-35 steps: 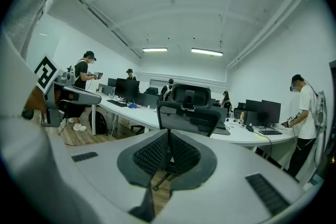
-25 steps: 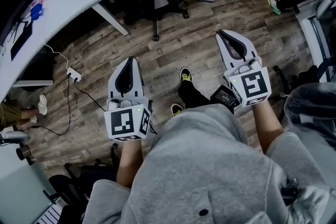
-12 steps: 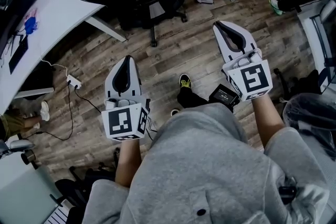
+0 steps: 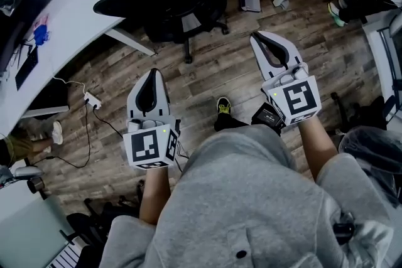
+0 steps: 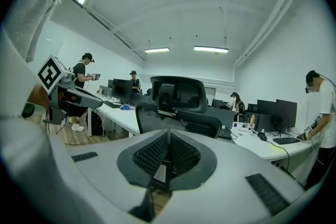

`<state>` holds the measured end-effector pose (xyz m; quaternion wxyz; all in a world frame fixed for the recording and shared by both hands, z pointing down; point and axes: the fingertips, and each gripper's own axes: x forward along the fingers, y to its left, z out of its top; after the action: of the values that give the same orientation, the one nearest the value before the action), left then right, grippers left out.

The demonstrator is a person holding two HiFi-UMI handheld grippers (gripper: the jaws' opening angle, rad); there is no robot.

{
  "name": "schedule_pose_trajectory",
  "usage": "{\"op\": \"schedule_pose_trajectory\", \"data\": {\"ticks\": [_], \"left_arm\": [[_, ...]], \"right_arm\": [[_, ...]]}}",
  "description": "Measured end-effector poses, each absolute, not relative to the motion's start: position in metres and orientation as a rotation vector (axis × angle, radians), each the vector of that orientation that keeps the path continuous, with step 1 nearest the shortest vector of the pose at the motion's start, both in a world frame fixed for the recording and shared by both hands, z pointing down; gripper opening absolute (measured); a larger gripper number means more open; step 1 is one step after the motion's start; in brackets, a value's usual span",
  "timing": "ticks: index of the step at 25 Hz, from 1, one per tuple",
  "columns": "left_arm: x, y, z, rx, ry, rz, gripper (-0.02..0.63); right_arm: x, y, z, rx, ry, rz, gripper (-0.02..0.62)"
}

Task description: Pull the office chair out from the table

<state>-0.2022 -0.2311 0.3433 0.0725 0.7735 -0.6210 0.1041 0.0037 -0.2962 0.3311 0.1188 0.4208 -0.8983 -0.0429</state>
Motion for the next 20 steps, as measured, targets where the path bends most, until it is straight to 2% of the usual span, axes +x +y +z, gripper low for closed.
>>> {"op": "schedule_pose_trajectory", "data": {"ticks": [20], "left_arm": [[-0.186, -0.271, 0.332, 2.317, -1.933, 0.337, 0.012]], "right_arm": [[0.005, -0.337, 0.331, 1.193, -2.72, -0.082, 0.037]]}}
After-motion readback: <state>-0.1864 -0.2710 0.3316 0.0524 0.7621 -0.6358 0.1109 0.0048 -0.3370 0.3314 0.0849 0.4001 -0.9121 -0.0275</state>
